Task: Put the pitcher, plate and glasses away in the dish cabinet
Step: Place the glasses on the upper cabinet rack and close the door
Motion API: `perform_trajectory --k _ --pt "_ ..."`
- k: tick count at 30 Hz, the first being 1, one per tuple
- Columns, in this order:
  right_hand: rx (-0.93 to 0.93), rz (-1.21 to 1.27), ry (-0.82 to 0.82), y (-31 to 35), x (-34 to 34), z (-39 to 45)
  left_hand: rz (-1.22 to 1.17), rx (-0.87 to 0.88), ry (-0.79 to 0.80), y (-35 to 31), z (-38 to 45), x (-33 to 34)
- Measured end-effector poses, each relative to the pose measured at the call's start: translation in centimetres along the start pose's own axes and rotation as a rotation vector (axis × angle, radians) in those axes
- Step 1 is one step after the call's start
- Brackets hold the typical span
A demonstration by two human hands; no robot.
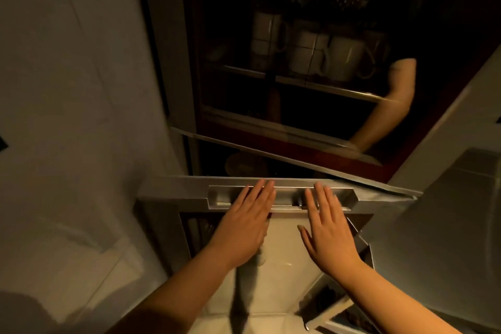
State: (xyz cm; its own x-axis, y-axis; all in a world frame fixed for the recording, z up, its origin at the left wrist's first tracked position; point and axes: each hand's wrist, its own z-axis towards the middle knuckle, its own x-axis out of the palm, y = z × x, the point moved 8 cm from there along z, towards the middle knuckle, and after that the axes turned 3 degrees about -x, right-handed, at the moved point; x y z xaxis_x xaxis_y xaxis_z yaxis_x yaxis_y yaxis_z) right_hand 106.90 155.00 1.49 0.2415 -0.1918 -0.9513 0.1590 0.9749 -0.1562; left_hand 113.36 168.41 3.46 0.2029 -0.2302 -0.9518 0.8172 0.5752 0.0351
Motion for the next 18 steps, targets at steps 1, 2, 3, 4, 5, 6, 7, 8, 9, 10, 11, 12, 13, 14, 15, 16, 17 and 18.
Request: perform_trajectory --k 1,2,3,4,5,6,7,8,9,10,11,12,13,14,15,16,17,18 --pt "-0.033 -0.010 0.001 -0.1 0.4 0.2 0.001 -0.008 0.018 0.2 0.0 0.6" --pt "-0.062 -0.011 0.000 -0.3 0.9 0.3 0.017 -0.019 0.047 0.5 0.1 1.5" --pt "-0.083 -0.005 0.001 -0.6 1.2 0.5 0.031 -0.033 0.088 0.7 0.3 2.5" --pt "-0.106 0.000 -0.004 -0.9 1.5 0.8 0.038 -0.048 0.108 1.0 0.6 3.2" --pt "-0.132 0.002 -0.012 -1.0 1.8 1.1 0.050 -0.059 0.114 1.1 0.9 3.7" --pt "-0.159 0.004 -0.018 -1.2 2.0 1.4 0.057 -0.072 0.122 1.2 1.3 4.1" --pt "-0.181 0.012 -0.017 -1.2 2.3 1.6 0.054 -0.086 0.129 1.3 1.7 4.5" --pt "-0.197 0.021 -0.013 -1.2 2.5 1.7 0.050 -0.096 0.126 1.4 2.2 4.7" --pt "-0.202 0.026 -0.011 -1.3 2.6 1.9 0.049 -0.105 0.118 1.5 2.6 4.8" --pt "-0.197 0.029 -0.010 -1.4 2.8 2.1 0.049 -0.113 0.119 1.6 3.0 4.9" --pt "-0.185 0.033 -0.007 -1.5 2.9 2.3 0.048 -0.119 0.129 1.6 3.3 5.1" --pt "-0.177 0.040 -0.007 -1.6 3.0 2.5 0.039 -0.129 0.142 1.7 3.7 5.3" --pt "-0.174 0.043 -0.012 -1.6 3.0 2.7 0.027 -0.141 0.149 1.8 4.1 5.5" --pt "-0.173 0.040 -0.020 -1.7 3.0 2.9 0.016 -0.149 0.150 2.0 4.4 5.7" --pt "-0.170 0.033 -0.024 -1.7 3.0 3.1 0.012 -0.151 0.148 2.2 4.9 5.8" --pt "-0.163 0.029 -0.025 -1.9 3.0 3.3 0.011 -0.149 0.147 2.4 5.3 6.0" --pt "-0.150 0.029 -0.025 -2.0 3.1 3.6 0.019 -0.143 0.149 2.6 5.6 6.1" --pt "-0.135 0.031 -0.025 -2.1 3.2 3.7 0.029 -0.135 0.157 2.8 5.8 6.3"
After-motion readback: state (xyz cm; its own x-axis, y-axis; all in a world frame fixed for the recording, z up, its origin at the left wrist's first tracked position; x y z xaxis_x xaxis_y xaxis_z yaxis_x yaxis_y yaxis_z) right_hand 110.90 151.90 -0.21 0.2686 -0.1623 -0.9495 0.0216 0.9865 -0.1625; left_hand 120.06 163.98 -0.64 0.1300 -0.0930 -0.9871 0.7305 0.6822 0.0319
